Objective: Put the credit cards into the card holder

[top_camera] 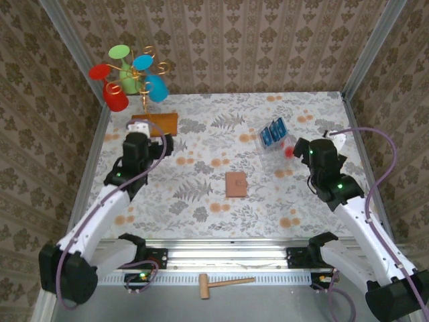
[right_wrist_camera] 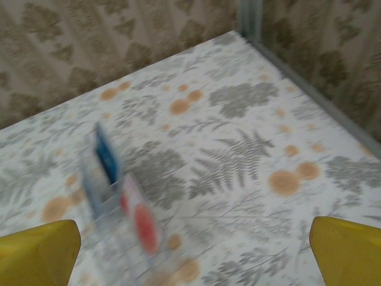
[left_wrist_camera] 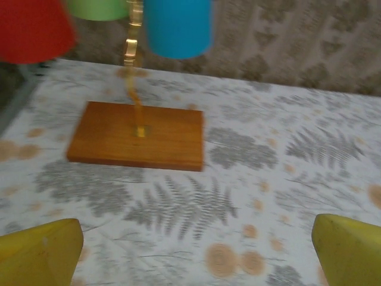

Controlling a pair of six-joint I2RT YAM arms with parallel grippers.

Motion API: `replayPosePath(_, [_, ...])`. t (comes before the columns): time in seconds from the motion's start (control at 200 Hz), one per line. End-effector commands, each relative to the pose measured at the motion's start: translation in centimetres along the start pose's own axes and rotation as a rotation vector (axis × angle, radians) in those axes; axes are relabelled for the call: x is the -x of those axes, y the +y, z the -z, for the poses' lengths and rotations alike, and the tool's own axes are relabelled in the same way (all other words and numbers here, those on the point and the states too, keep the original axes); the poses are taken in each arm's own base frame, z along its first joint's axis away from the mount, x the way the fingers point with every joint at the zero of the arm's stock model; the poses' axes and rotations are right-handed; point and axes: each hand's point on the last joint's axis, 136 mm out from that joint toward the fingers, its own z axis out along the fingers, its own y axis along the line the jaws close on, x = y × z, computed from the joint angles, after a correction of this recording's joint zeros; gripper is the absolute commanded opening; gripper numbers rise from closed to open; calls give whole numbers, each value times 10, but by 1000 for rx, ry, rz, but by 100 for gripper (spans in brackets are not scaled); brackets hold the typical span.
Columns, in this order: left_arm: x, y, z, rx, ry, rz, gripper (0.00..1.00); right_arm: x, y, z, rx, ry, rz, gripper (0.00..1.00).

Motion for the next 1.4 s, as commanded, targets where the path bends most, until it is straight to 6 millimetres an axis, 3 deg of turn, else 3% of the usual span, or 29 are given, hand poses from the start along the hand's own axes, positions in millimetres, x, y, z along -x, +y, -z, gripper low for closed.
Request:
replayPosePath(0.0, [9, 35, 12, 121, -170, -15, 100, 21, -25, -7, -134, -153, 17, 100])
replayPosePath(0.135, [-13, 66, 18, 208, -236, -57, 100, 5, -45, -28, -213, -131, 41, 100])
replayPosePath(0.28, [-38, 83, 7, 261, -165, -157, 100, -10, -53, -48, -259, -123, 72, 100])
replayPosePath(0.69, [-69, 108, -35, 313, -104, -198, 100, -44, -47, -91, -277, -94, 165, 100])
replayPosePath(0.875, [-80, 101, -60, 271, -119, -255, 100, -67, -38, -107, -210, -92, 188, 100])
replayPosePath(1.125, [-91, 84, -89, 122, -94, -286, 100, -62, -11, -113, -20, -169, 180, 100])
replayPosePath(1.28, [-102, 84, -99, 86, -86, -282, 100, -65, -10, -116, 38, -239, 140, 100])
replayPosePath(1.395, [-101, 82, -103, 68, -76, -288, 100, -74, 2, -128, 91, -173, 185, 100])
